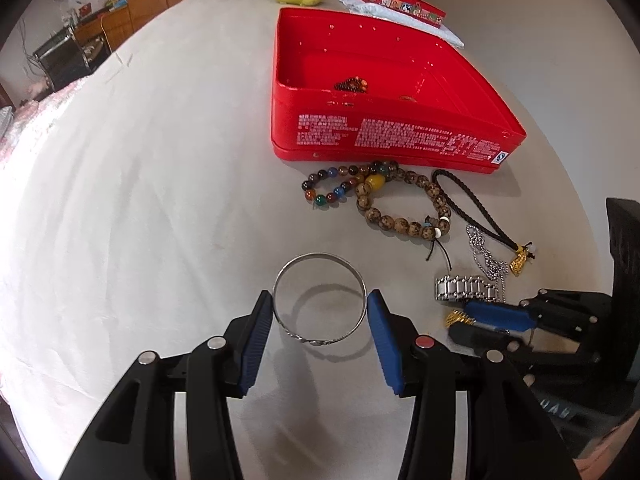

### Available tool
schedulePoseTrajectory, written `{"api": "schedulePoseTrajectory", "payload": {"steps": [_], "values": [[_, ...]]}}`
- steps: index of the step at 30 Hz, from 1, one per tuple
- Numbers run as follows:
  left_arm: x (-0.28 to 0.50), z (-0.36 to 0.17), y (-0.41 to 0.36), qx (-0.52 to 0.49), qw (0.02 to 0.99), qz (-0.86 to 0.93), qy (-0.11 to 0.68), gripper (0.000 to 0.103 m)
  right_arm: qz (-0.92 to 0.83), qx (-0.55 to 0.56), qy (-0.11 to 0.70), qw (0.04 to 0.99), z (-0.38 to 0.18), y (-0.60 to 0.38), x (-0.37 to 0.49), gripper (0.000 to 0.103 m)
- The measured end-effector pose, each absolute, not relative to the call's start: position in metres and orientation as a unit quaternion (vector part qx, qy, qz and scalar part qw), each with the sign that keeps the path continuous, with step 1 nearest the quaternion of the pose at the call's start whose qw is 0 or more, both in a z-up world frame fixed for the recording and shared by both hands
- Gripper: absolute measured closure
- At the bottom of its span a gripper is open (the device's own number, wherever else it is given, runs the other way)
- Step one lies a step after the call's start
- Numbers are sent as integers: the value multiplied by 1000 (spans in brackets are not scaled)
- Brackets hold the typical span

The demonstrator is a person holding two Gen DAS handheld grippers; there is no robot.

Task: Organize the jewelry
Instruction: 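Grasp the gold pendant with the right tool while the left tool holds the bangle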

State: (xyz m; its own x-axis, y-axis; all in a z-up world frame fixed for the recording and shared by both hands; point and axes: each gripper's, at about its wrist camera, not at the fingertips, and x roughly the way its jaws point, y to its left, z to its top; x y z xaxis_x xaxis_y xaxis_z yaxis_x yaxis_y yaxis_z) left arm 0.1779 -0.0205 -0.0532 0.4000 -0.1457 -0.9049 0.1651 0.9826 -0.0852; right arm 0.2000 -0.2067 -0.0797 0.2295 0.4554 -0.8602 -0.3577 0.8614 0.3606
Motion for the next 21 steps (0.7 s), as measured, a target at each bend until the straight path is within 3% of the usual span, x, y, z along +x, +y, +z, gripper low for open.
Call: {"api": "schedulePoseTrajectory", "payload": {"steps": [21], "values": [[180, -23, -29, 19, 851, -94, 517, 54, 211, 81, 509, 831, -24, -268, 216, 80]]}}
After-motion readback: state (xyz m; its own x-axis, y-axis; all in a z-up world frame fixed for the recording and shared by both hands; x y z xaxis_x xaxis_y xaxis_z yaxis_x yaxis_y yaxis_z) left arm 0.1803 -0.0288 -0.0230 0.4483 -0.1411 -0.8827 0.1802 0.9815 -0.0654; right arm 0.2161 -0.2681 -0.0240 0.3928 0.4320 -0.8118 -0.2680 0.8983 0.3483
